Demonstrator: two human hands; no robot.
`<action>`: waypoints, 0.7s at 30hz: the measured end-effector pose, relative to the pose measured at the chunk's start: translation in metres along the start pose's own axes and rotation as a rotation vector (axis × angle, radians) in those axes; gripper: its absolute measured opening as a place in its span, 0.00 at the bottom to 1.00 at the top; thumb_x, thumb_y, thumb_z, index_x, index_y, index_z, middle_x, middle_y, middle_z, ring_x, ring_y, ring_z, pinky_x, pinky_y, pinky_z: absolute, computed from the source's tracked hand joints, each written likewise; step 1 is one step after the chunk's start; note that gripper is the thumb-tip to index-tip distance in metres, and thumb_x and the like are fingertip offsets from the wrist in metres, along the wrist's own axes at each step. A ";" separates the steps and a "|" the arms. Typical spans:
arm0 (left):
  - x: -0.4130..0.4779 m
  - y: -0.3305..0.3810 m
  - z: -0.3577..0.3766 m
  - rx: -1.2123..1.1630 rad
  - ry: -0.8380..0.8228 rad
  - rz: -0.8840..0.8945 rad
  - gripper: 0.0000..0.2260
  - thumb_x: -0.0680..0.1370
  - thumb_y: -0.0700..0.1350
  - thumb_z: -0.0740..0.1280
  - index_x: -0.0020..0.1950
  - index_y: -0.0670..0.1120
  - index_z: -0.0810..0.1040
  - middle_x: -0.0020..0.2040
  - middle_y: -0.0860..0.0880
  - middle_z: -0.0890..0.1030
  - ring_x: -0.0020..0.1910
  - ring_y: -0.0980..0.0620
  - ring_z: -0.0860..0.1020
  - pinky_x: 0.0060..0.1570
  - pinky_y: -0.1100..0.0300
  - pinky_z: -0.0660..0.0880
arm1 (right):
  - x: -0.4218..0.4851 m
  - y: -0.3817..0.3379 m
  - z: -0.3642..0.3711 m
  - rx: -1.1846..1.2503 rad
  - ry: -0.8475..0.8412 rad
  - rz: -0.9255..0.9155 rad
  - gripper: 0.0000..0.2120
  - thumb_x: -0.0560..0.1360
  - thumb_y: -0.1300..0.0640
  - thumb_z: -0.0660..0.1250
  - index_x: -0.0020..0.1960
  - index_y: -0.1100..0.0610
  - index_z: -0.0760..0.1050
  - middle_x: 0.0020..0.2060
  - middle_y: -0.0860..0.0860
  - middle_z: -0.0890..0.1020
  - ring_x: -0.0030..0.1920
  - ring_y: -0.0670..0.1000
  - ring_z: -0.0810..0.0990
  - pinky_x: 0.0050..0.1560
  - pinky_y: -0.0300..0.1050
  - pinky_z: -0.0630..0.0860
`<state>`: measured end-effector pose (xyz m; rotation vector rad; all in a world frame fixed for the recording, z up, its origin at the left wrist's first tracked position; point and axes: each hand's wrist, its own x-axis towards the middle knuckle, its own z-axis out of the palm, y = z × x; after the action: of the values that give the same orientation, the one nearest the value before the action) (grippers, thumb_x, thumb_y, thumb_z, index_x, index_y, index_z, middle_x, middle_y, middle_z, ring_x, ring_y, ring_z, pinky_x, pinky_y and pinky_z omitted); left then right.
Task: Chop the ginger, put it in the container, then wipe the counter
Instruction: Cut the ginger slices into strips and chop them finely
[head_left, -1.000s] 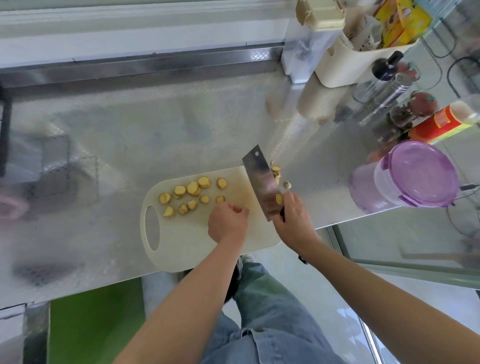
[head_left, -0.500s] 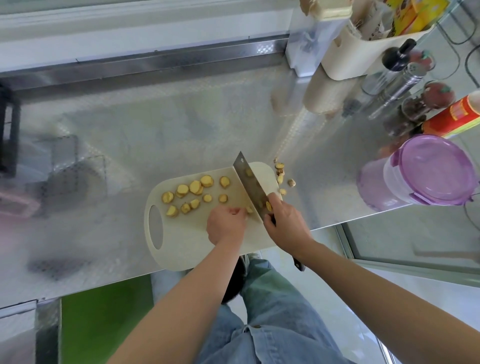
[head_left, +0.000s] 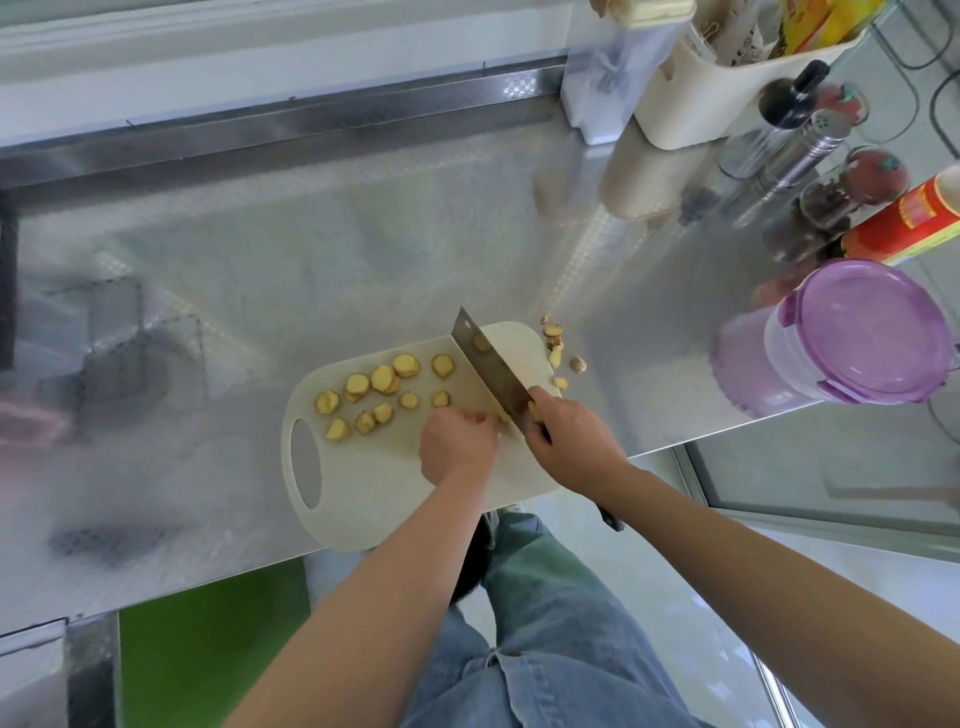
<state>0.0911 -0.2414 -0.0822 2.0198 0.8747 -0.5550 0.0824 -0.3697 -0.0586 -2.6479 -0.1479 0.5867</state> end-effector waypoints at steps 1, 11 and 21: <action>0.001 0.000 0.001 0.003 0.003 0.001 0.07 0.69 0.48 0.69 0.32 0.47 0.79 0.34 0.49 0.82 0.34 0.46 0.76 0.32 0.62 0.66 | 0.001 0.001 -0.002 0.020 0.028 -0.002 0.03 0.79 0.58 0.55 0.47 0.56 0.65 0.31 0.51 0.69 0.32 0.53 0.70 0.31 0.46 0.64; 0.007 0.000 -0.001 -0.025 -0.057 -0.013 0.11 0.66 0.51 0.70 0.29 0.46 0.80 0.30 0.49 0.82 0.36 0.45 0.81 0.35 0.60 0.74 | -0.007 0.000 -0.008 0.026 -0.015 0.002 0.02 0.77 0.59 0.56 0.46 0.55 0.65 0.30 0.50 0.68 0.31 0.51 0.67 0.31 0.45 0.64; 0.008 0.002 -0.004 0.043 -0.069 0.020 0.10 0.67 0.52 0.69 0.32 0.46 0.81 0.31 0.49 0.81 0.36 0.46 0.79 0.32 0.63 0.67 | -0.010 -0.004 -0.003 0.003 -0.043 0.002 0.01 0.78 0.60 0.55 0.47 0.54 0.63 0.31 0.51 0.68 0.32 0.52 0.68 0.31 0.46 0.65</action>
<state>0.0979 -0.2356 -0.0838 2.0332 0.8065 -0.6331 0.0742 -0.3693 -0.0504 -2.6334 -0.1572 0.6446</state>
